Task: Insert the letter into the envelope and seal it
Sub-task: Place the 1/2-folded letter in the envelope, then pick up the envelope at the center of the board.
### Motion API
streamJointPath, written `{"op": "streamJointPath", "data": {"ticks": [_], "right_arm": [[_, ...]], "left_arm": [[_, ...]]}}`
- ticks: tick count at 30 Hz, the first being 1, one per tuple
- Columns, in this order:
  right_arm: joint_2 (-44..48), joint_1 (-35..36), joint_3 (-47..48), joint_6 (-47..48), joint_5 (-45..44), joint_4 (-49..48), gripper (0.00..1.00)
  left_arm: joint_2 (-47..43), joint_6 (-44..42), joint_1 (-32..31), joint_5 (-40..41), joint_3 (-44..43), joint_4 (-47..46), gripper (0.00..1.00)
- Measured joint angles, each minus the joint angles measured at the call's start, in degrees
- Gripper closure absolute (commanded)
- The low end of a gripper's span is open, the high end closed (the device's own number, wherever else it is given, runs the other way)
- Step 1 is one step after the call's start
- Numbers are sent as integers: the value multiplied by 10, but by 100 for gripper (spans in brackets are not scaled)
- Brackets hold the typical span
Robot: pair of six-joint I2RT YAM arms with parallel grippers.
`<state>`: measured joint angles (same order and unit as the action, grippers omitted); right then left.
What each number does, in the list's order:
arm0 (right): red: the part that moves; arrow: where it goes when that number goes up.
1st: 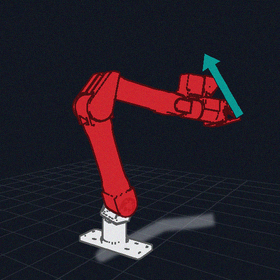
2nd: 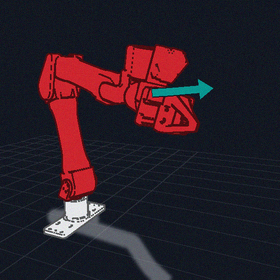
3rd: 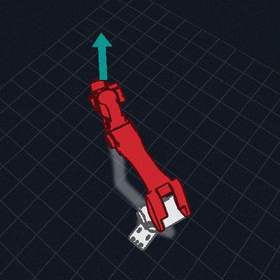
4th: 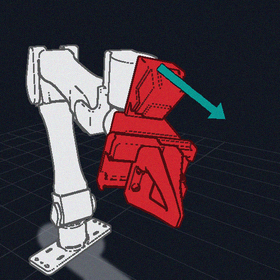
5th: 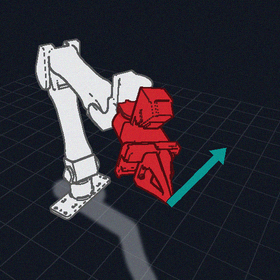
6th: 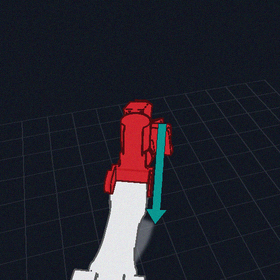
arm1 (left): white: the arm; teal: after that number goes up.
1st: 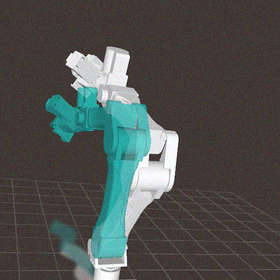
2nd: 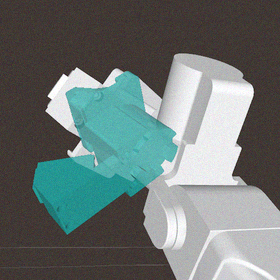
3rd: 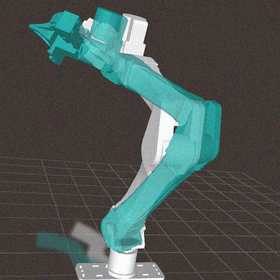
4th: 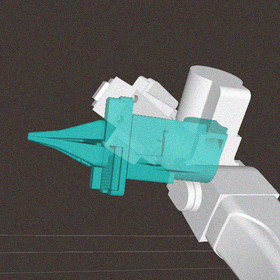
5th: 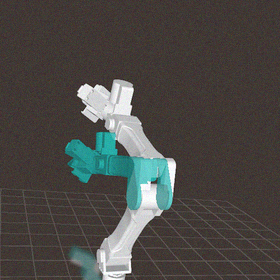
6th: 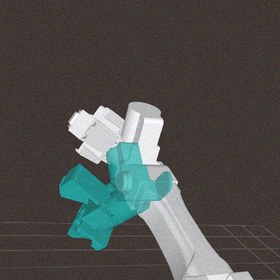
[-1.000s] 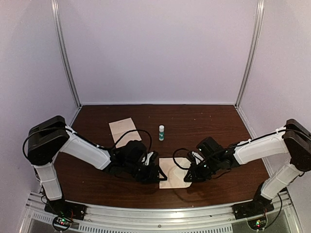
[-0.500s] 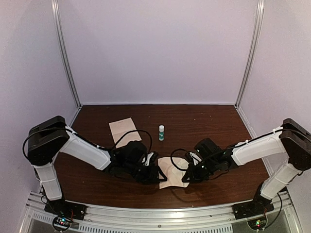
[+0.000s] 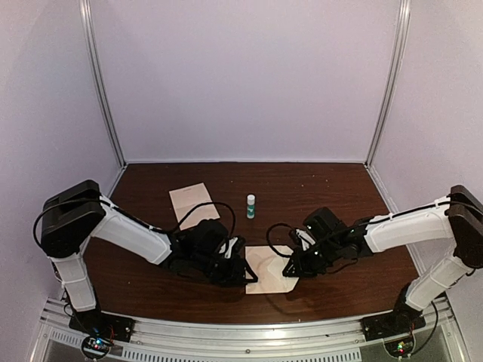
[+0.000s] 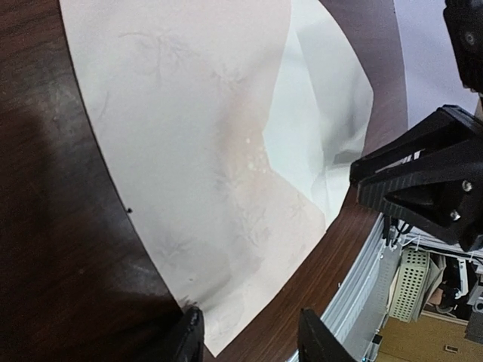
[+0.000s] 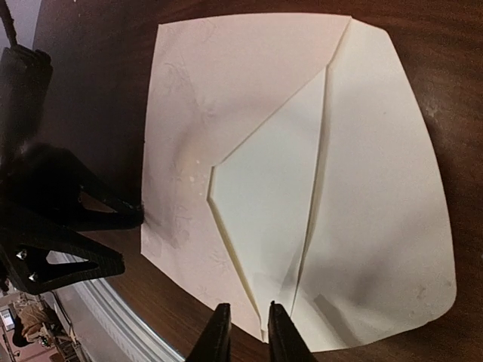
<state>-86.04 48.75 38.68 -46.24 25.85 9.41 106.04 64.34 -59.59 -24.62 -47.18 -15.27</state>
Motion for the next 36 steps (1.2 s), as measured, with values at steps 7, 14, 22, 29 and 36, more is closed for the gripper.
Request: {"op": "streamJointPath", "data": {"ticks": [7,14,22,29,36], "right_arm": [[10,-17,10,13,-6,18,74],[5,-27,10,15,-6,14,76],[-27,-42,13,26,-6,6,78],[-55,-49,30,36,-6,-5,81],[-67,-51,32,39,1,-22,85]], "left_arm": [[-7,-15,0,15,-10,34,55],[-7,-24,0,24,-17,47,56],[-7,-36,18,27,-26,59,56],[-1,-46,25,28,-38,59,57],[8,-51,30,28,-40,56,57]]}}
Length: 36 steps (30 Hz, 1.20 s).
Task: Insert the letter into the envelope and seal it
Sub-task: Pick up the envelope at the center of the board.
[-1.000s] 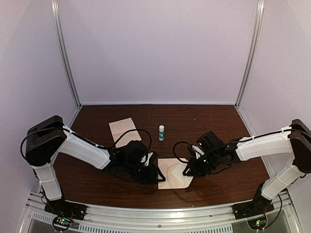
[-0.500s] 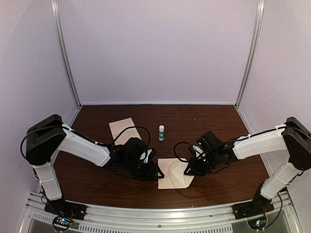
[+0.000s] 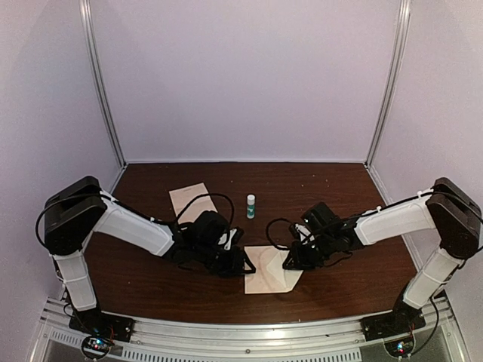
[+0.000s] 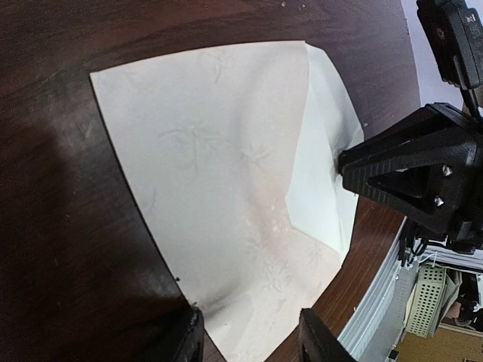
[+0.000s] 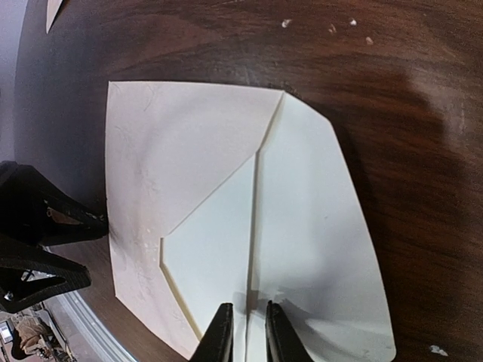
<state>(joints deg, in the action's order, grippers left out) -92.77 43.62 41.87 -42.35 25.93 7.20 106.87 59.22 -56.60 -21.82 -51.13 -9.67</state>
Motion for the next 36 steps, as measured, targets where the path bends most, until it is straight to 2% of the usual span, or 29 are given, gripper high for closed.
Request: {"op": "streamJointPath", "data": {"ticks": [21,36], "right_arm": [[-24,0,-1,-16,41,-45,100],[-24,2,-31,-71,51,-114,100]], "left_arm": [[5,-4,1,-9,0,-7,60],[7,-4,4,-16,0,-7,64]]}}
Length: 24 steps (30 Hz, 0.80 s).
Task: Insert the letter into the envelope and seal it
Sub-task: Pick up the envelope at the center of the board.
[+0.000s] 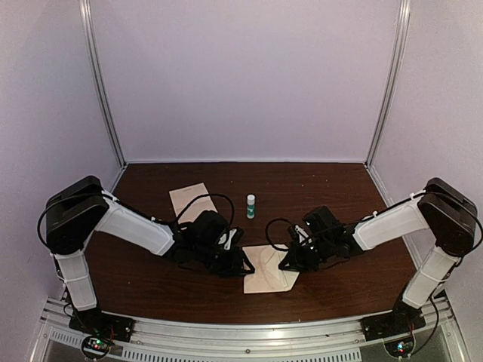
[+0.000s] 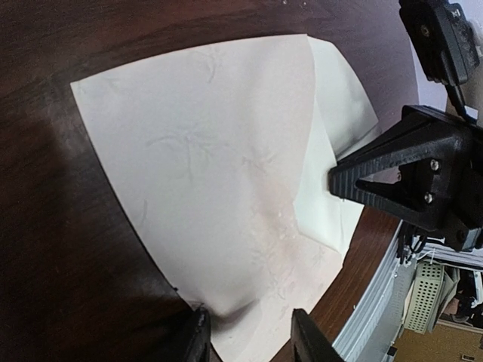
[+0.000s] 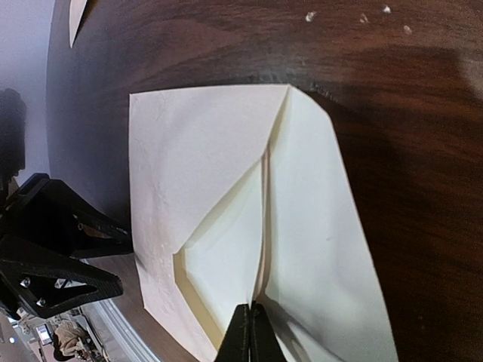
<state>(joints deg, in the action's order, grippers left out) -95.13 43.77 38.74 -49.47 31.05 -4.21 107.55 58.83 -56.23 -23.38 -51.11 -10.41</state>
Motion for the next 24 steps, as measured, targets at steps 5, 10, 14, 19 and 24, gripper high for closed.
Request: {"op": "streamJointPath", "data": {"ticks": [5,10,14,19,24], "right_arm": [[7,1,-27,-37,-1,-42,100],[17,3,-43,-65,-5,-65,100],[28,5,-51,-80,-15,-72,100],[44,6,-62,-94,-26,-78,100],[53,6,-66,-103,-33,-80,100]], "left_arm": [[0,0,0,0,0,0,65],[0,0,0,2,1,-1,65],[0,0,0,2,5,-7,65],[-1,6,0,2,13,-22,65],[-1,11,0,2,18,-33,64]]}}
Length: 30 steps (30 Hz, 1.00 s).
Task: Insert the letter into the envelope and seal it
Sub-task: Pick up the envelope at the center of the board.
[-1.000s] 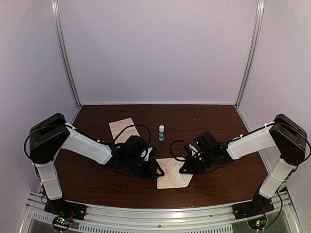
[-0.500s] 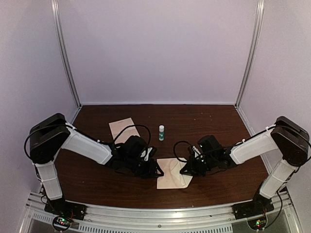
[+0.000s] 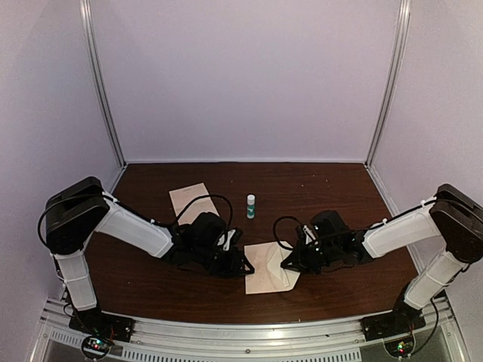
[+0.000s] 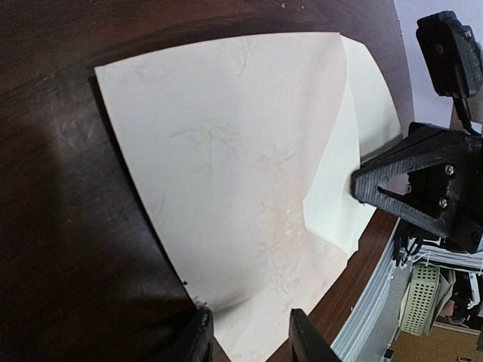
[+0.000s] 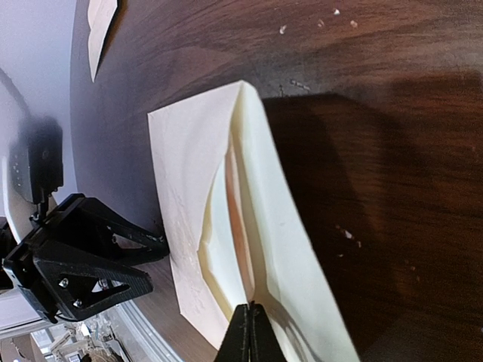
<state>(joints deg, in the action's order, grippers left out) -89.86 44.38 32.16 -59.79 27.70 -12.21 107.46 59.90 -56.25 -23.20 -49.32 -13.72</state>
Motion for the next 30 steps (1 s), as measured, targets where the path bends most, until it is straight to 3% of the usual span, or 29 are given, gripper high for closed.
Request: {"op": "streamJointPath", "data": {"ticks": [5,10,17,19,23,30], "right_arm": [[2,0,-6,-1,9,-18,99],[-10,0,-6,6,28,-40,86],[-29,0,-6,15,40,-44,84],[-34,0,-6,16,40,-44,85],[-40,0,-6,16,42,-48,100],[-40,0,-11,4,35,-57,100]], "left_arm": [[0,1,0,-2,2,-6,63],[0,3,0,-3,3,-9,63],[0,5,0,-4,3,-10,63],[0,6,0,-5,3,-10,63],[0,7,0,-6,4,-10,64],[0,7,0,-8,5,-11,64]]}}
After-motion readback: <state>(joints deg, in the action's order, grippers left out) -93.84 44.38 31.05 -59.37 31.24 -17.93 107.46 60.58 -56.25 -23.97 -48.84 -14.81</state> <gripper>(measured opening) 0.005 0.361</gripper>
